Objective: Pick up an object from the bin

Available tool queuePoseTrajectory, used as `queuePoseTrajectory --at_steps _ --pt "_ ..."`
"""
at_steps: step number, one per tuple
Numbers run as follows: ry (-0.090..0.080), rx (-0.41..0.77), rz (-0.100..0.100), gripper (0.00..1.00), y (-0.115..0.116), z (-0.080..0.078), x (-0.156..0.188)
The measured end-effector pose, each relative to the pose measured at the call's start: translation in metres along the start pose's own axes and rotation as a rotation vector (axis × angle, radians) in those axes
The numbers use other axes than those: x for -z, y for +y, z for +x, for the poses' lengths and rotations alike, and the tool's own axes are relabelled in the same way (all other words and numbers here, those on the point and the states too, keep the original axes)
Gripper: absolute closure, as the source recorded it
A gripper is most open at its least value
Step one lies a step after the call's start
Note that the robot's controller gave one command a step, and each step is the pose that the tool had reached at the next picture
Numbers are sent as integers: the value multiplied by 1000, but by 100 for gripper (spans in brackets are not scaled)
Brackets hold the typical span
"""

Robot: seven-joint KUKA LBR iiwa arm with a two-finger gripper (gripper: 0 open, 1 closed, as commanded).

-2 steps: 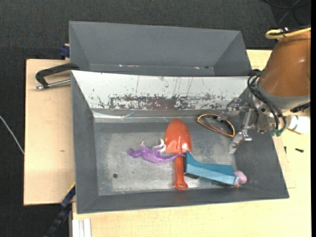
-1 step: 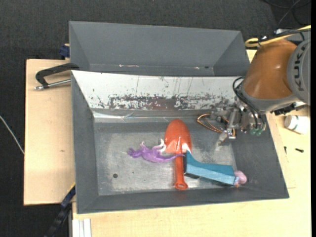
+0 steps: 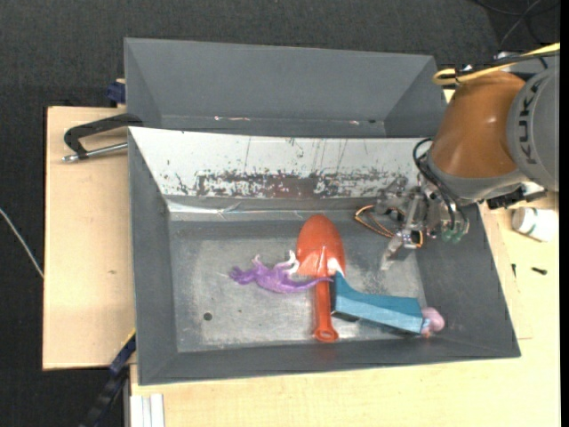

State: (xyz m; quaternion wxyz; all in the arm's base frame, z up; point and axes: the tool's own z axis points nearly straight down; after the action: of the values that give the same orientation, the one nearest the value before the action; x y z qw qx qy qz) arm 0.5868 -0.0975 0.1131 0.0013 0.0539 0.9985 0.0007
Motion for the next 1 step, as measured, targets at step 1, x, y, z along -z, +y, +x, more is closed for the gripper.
queuePoseTrajectory --at_steps 1 --pt "-7 -16 0 0 5 -16 3"
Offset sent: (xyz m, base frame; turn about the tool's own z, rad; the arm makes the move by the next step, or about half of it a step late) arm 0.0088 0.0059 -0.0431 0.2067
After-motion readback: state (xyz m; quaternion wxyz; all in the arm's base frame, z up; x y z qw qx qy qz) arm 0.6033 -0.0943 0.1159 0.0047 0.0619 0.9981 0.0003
